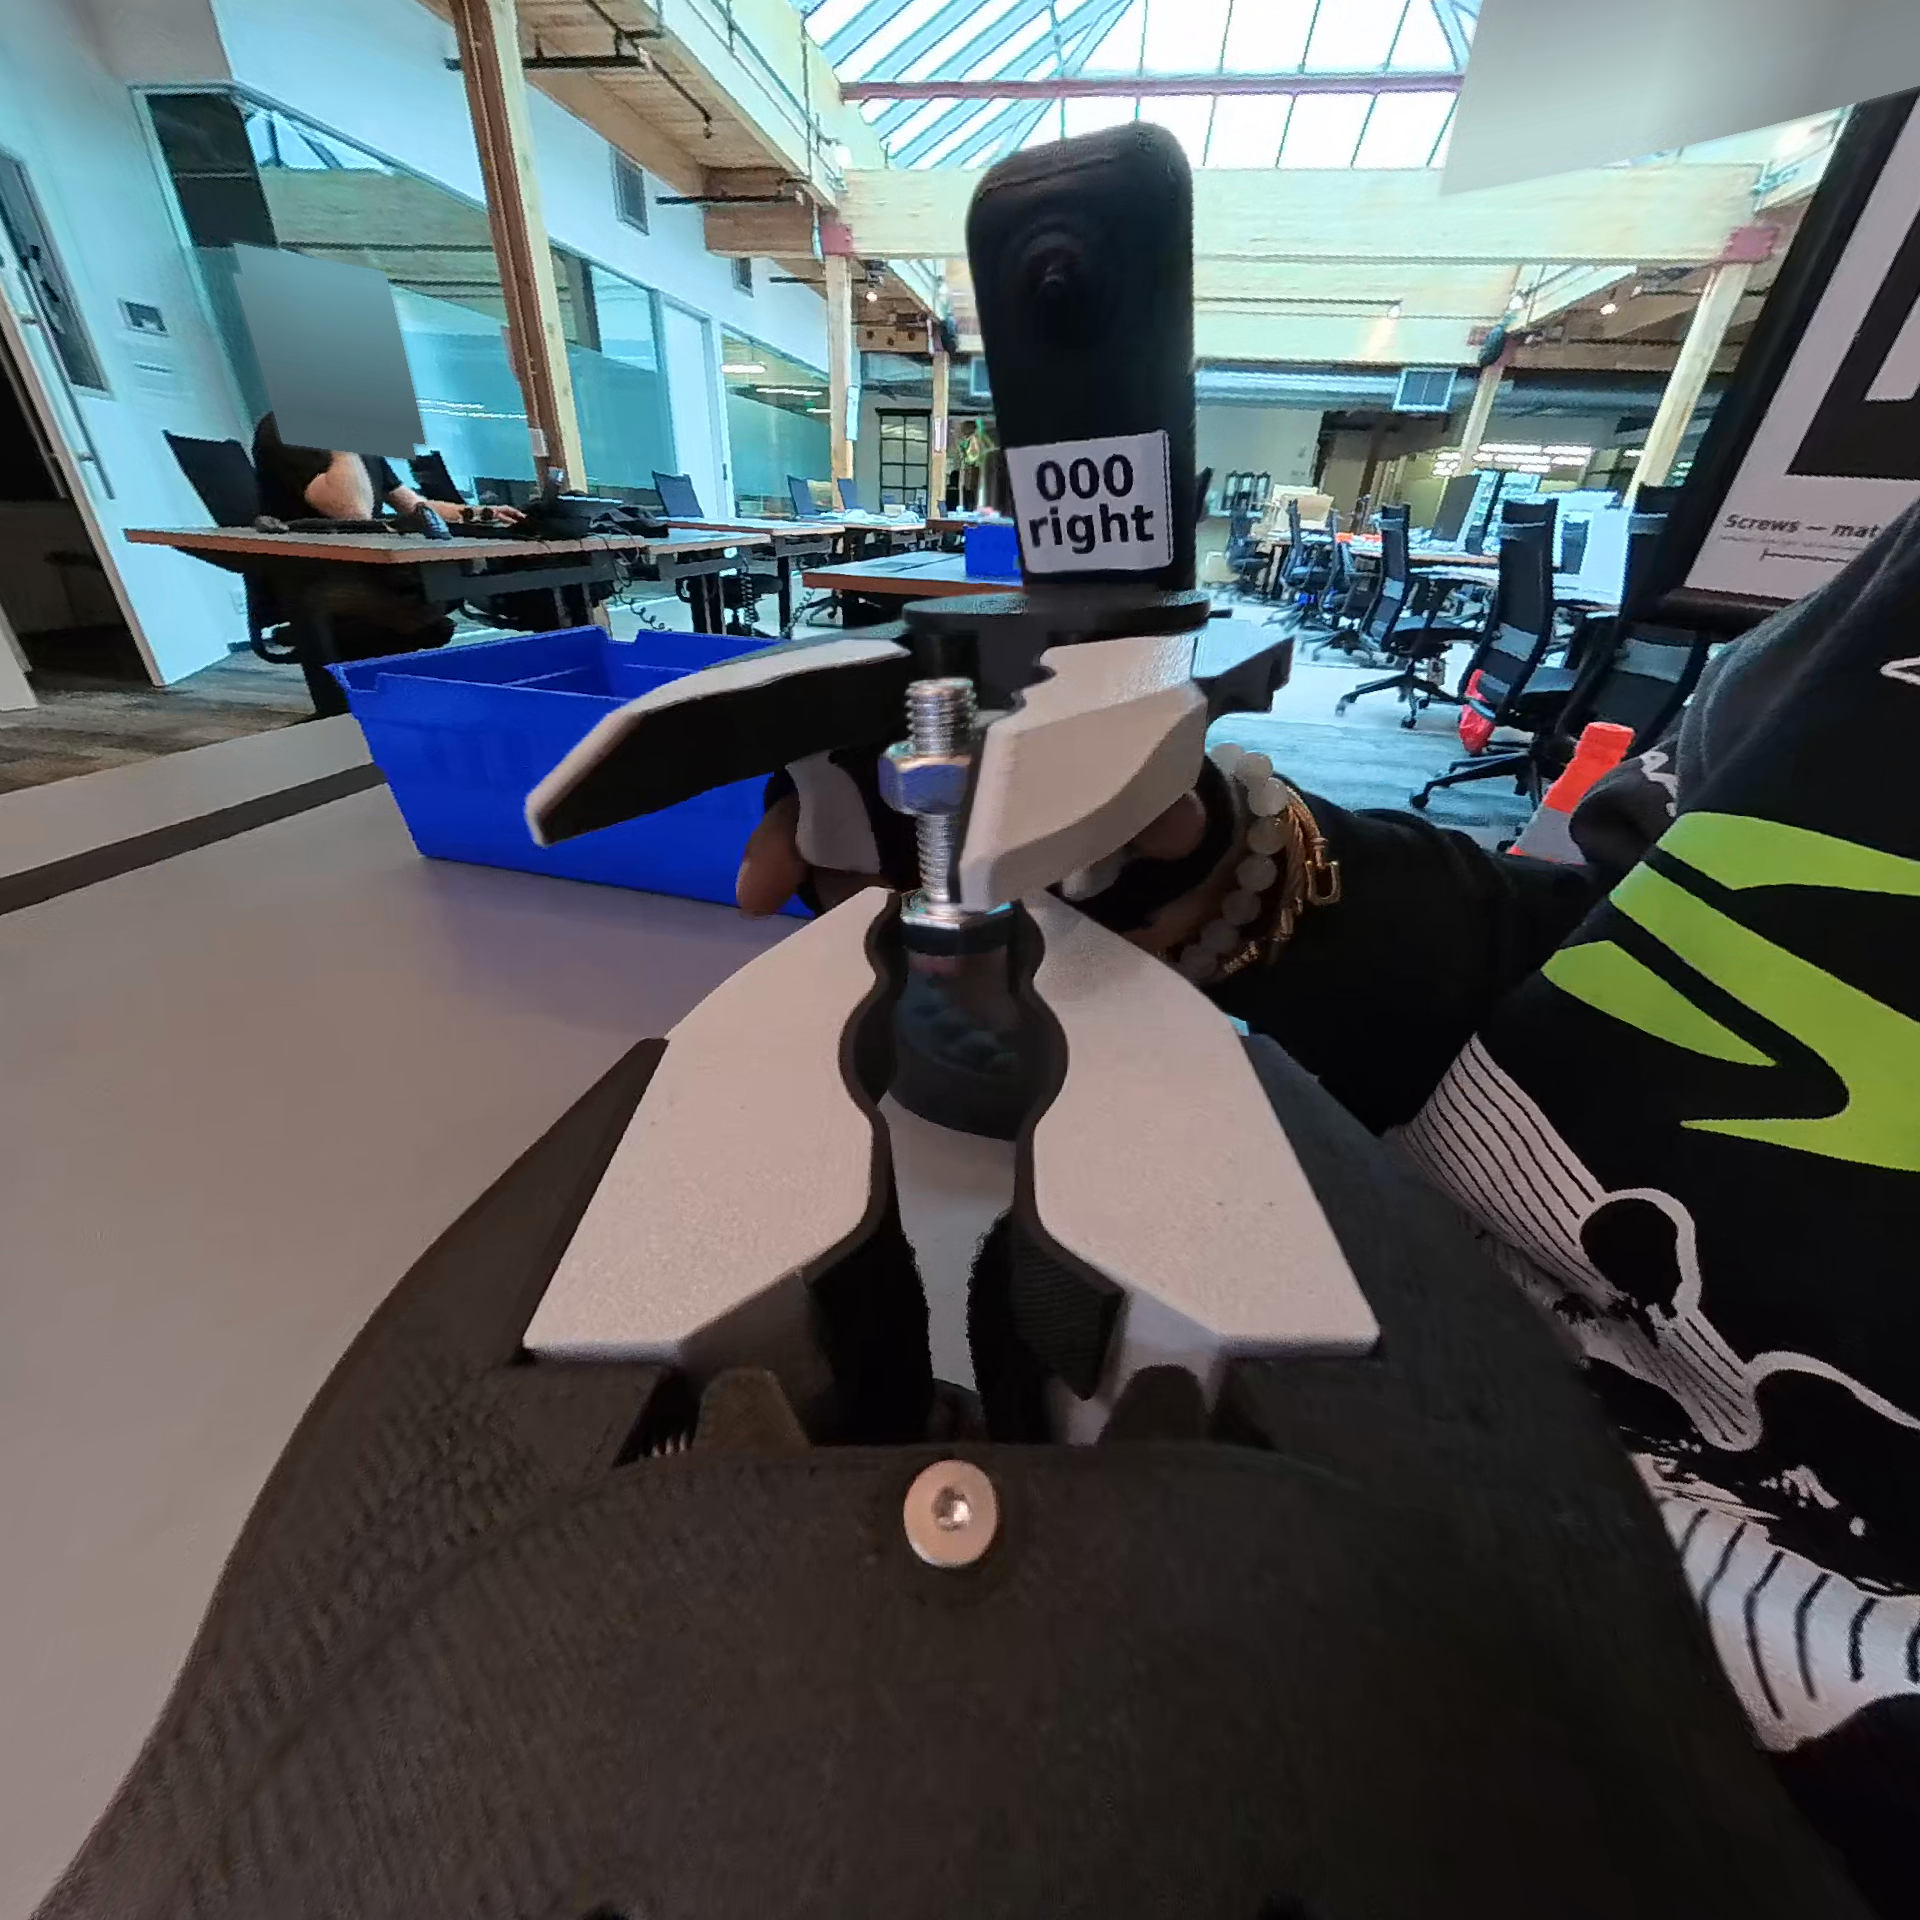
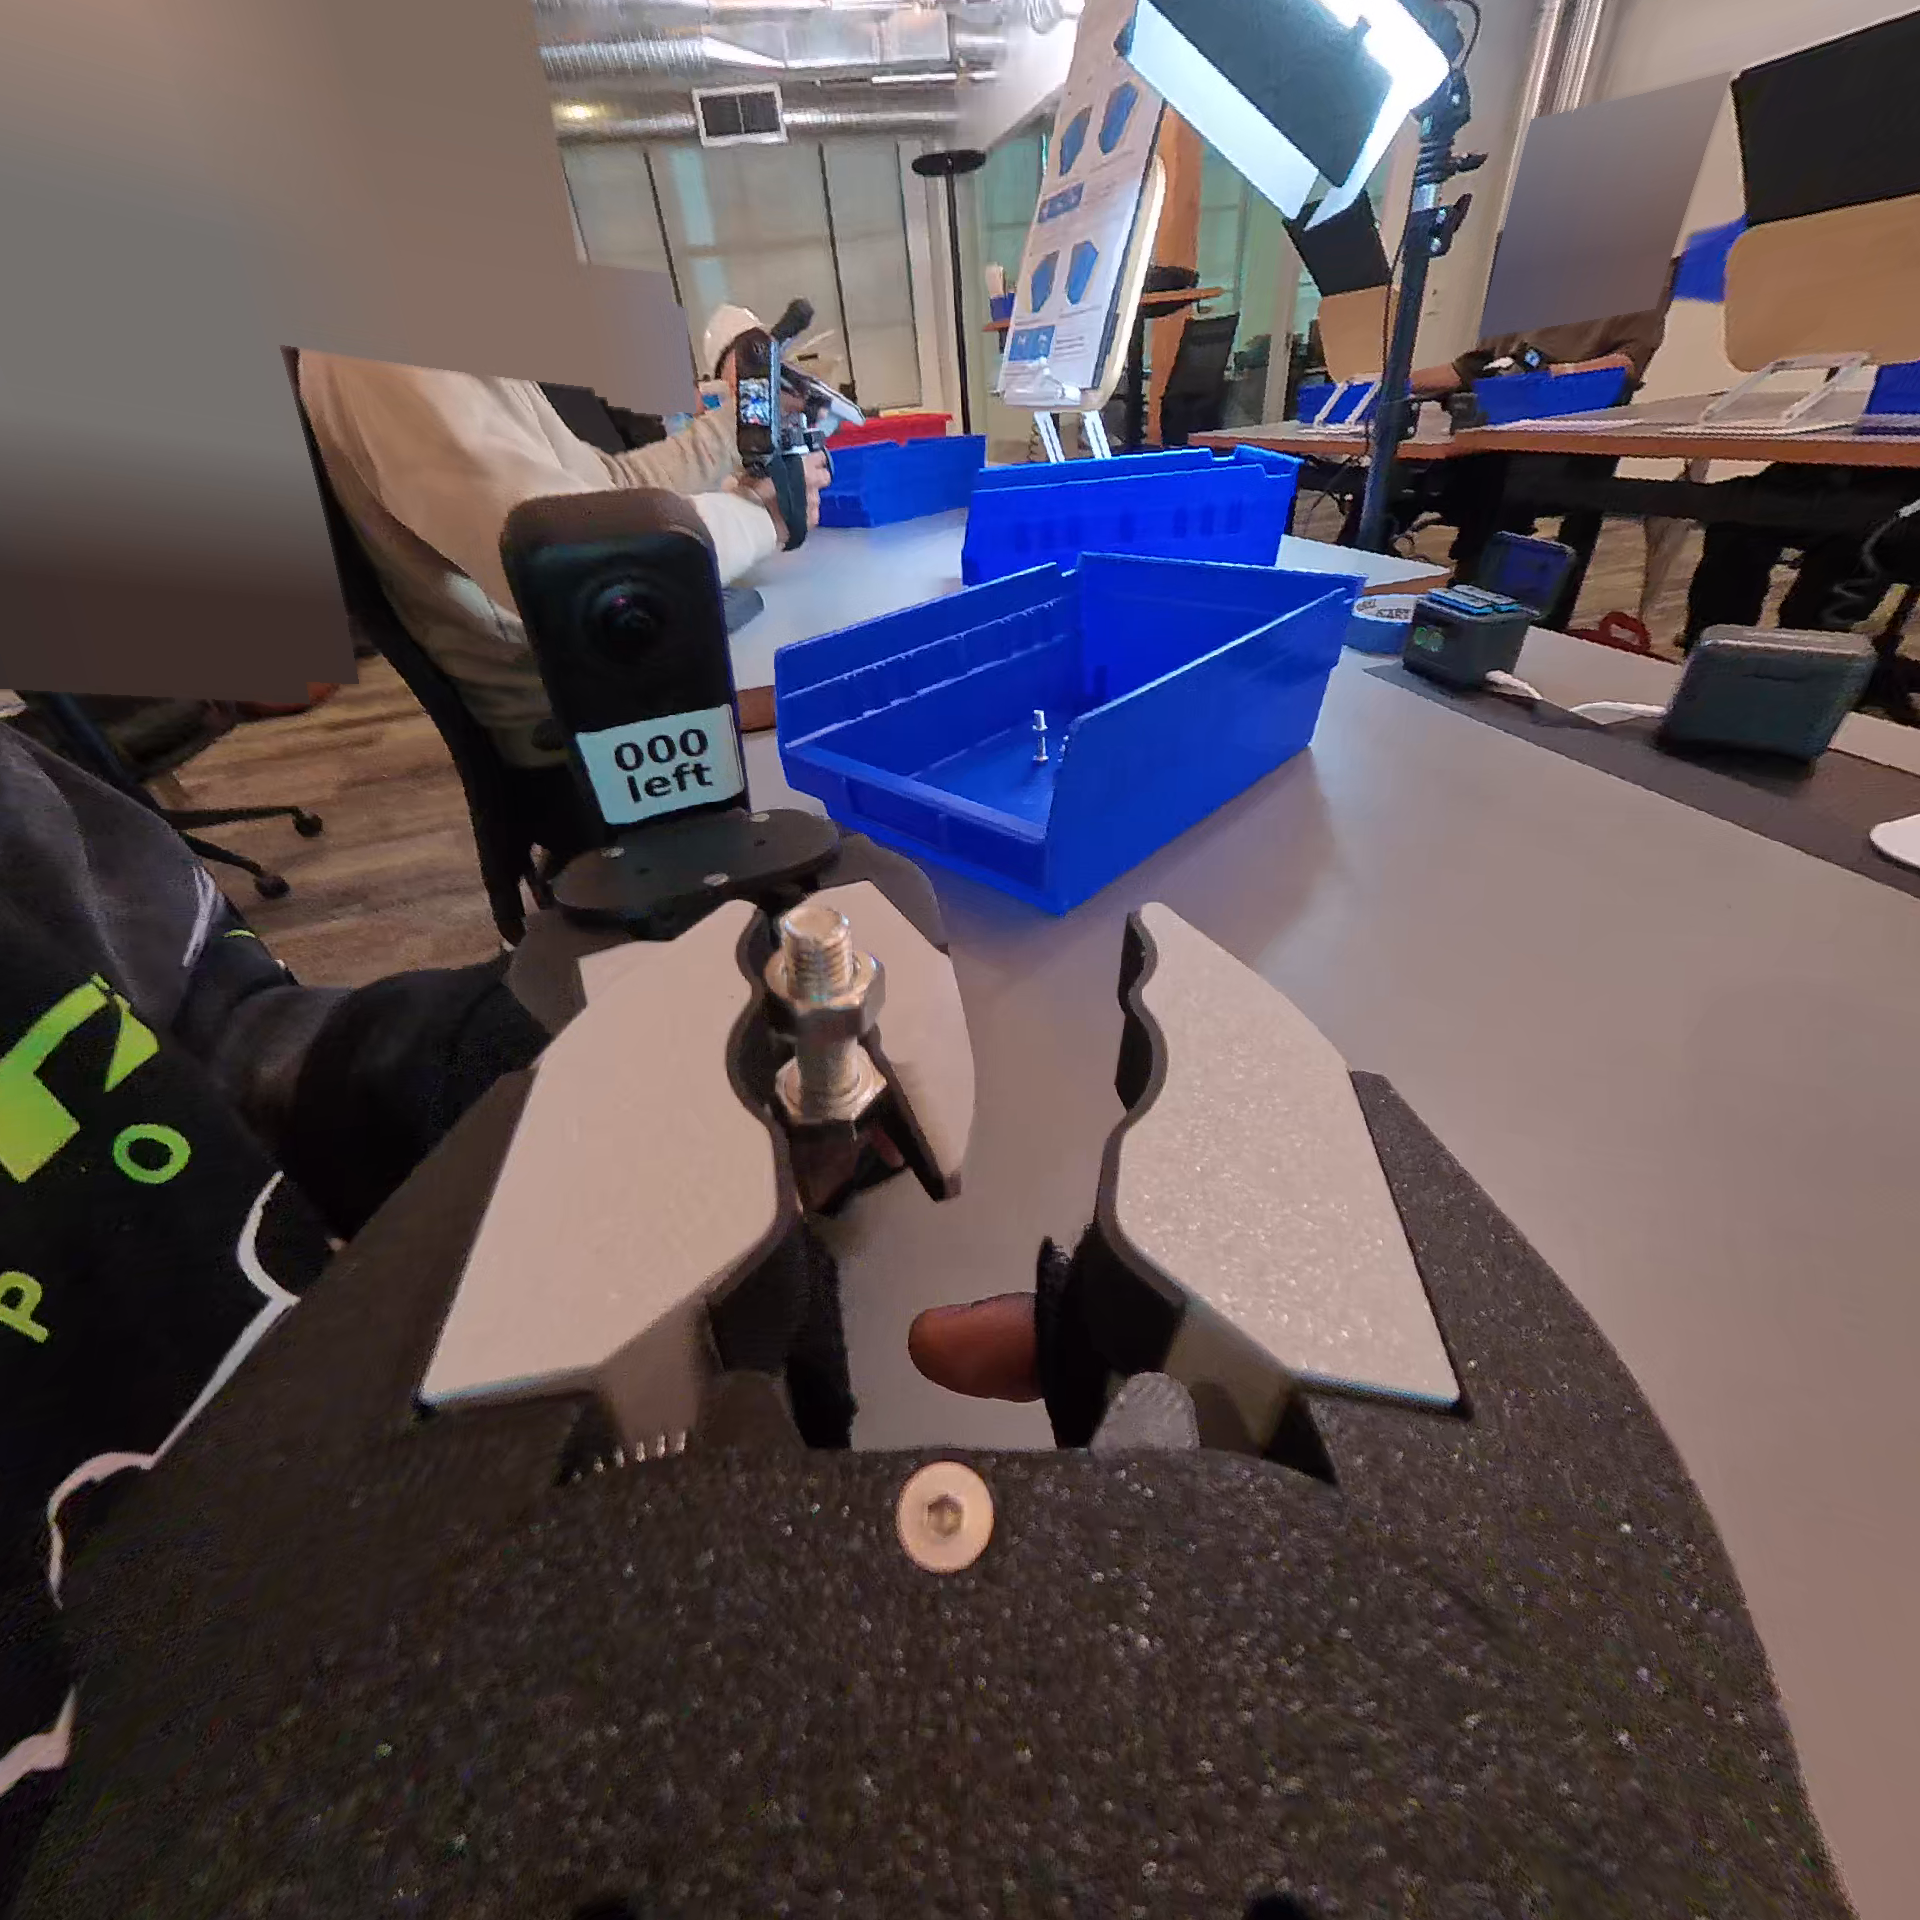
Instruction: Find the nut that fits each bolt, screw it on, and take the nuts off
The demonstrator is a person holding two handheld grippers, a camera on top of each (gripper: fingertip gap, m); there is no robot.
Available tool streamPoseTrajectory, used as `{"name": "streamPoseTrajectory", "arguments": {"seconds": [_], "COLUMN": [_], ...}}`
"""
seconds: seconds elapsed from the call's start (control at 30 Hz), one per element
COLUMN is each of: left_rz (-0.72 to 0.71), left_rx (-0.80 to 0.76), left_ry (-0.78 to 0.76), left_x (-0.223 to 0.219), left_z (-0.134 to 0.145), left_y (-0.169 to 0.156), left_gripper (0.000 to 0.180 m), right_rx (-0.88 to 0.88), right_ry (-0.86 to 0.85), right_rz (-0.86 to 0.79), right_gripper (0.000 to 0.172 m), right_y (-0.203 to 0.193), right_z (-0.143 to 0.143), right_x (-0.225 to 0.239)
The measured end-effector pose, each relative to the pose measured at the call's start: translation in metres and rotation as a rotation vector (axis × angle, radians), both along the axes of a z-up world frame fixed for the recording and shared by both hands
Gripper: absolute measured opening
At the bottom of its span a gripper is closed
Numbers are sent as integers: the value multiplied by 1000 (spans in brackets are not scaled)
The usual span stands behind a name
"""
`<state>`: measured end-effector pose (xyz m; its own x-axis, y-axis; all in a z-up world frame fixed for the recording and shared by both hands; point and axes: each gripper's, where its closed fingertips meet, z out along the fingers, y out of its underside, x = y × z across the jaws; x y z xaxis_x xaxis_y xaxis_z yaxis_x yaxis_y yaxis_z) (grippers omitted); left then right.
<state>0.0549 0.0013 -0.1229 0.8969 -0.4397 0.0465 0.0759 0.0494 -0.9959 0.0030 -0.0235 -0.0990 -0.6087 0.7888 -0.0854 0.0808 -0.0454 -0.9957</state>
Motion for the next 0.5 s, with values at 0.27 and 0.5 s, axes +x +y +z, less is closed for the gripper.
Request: {"name": "streamPoseTrajectory", "arguments": {"seconds": [0.27, 0.5], "left_rz": [-20, -10], "left_rx": [33, 13], "left_ry": [-50, -36], "left_x": [-3, -3], "left_z": [7, 3], "left_y": [-5, -3], "left_gripper": [18, 18], "right_rx": [-54, -130], "right_ry": [52, 71], "right_rz": [-34, 21], "right_gripper": [31, 46], "right_y": [27, 22], "right_z": [6, 12], "right_x": [22, 31]}}
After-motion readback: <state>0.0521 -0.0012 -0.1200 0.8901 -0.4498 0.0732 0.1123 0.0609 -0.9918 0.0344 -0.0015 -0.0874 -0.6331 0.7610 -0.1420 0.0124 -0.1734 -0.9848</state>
